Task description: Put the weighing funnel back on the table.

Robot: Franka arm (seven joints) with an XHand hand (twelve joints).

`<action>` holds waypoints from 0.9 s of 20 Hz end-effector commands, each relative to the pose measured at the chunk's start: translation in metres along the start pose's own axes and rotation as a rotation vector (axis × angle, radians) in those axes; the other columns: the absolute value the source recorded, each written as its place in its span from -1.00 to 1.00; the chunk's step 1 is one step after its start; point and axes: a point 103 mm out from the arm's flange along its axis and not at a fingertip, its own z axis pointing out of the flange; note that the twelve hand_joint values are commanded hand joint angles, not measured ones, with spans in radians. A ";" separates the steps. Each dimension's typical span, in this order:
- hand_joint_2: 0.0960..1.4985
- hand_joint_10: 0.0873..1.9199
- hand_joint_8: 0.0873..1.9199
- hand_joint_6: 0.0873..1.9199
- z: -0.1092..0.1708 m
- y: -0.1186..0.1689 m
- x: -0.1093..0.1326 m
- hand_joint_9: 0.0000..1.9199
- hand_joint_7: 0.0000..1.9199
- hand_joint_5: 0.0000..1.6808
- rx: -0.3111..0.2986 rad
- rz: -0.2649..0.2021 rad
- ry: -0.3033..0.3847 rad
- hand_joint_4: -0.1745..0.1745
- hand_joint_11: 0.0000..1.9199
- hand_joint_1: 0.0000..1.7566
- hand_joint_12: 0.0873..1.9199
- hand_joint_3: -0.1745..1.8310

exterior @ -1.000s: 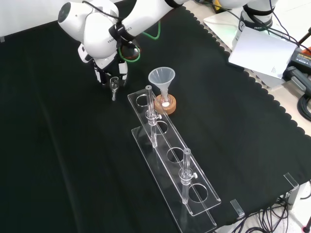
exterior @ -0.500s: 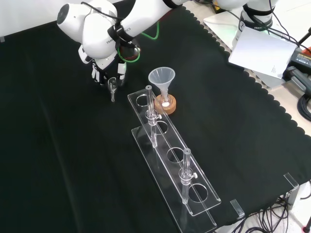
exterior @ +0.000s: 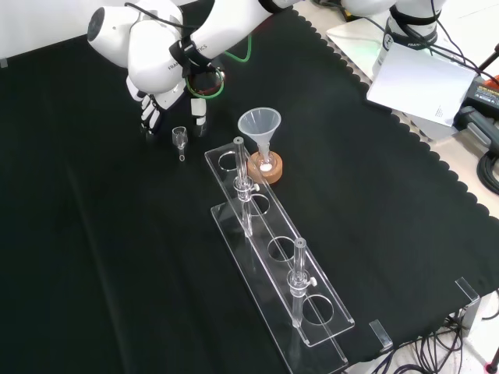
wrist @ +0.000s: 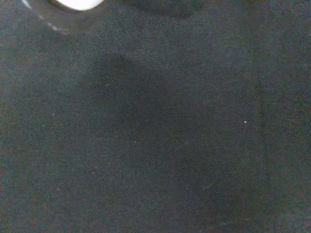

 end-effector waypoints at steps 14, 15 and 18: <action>-0.06 -1.00 -0.42 -1.00 -0.068 -0.117 0.010 -0.45 -0.97 -0.62 -0.209 0.010 0.024 -0.16 -0.85 -0.14 0.41 -0.41; -0.06 -1.00 -0.42 -1.00 -0.070 -0.124 0.011 -0.44 -0.97 -0.62 -0.220 0.011 0.026 -0.16 -0.85 -0.14 0.41 -0.41; -0.07 -1.00 -0.41 -1.00 -0.076 -0.146 0.014 -0.43 -0.96 -0.61 -0.247 0.008 0.035 -0.17 -0.84 -0.14 0.41 -0.41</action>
